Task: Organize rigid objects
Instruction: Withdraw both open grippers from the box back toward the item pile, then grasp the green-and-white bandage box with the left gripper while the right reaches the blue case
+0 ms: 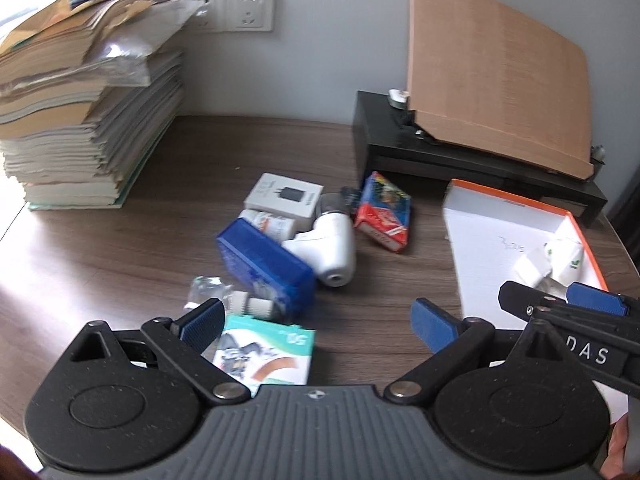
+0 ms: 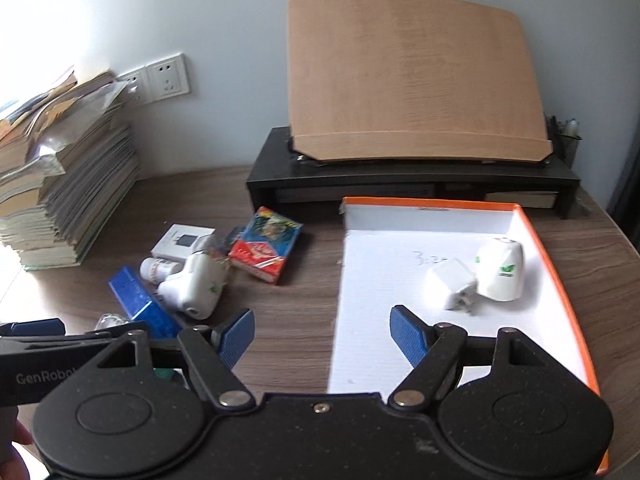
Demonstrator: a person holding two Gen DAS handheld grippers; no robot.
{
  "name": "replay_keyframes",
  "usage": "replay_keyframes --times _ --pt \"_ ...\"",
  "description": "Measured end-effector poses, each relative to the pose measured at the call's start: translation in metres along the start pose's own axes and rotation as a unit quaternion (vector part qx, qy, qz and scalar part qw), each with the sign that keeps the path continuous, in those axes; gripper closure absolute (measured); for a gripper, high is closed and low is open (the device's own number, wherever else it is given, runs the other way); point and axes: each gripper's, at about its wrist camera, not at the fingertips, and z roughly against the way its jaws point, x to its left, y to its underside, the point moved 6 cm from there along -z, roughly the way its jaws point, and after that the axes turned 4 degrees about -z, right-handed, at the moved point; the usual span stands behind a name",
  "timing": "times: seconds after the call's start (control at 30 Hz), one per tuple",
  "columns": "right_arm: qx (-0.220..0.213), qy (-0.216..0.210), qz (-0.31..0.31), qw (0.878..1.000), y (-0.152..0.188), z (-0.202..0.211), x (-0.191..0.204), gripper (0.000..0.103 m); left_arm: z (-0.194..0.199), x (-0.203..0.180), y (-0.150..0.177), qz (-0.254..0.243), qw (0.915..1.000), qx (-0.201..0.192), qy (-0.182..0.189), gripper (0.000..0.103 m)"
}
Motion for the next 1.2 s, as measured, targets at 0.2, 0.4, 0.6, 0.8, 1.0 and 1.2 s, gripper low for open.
replay_keyframes --times 0.2,0.4,0.6,0.8,1.0,1.2 --pt "0.014 -0.005 0.009 1.000 0.005 -0.011 0.013 0.015 -0.007 0.013 0.006 0.007 0.9999 0.011 -0.005 0.001" --pt "0.029 -0.007 0.013 0.999 0.010 -0.023 0.019 0.015 -0.016 0.022 0.011 0.011 0.9996 0.024 -0.007 0.001" --pt "0.041 -0.008 0.014 0.999 0.013 -0.033 0.022 0.015 -0.024 0.027 0.014 0.015 0.9992 0.036 -0.006 0.001" --pt "0.049 -0.008 0.016 0.999 0.015 -0.040 0.021 0.015 -0.031 0.029 0.016 0.016 0.9988 0.047 -0.004 0.001" --pt "0.053 -0.009 0.016 0.998 0.017 -0.044 0.020 0.015 -0.034 0.029 0.019 0.017 0.9985 0.051 -0.002 0.001" --pt "0.057 -0.010 0.020 0.998 0.021 -0.044 0.019 0.015 -0.037 0.035 0.030 0.016 0.9982 0.058 -0.009 0.000"
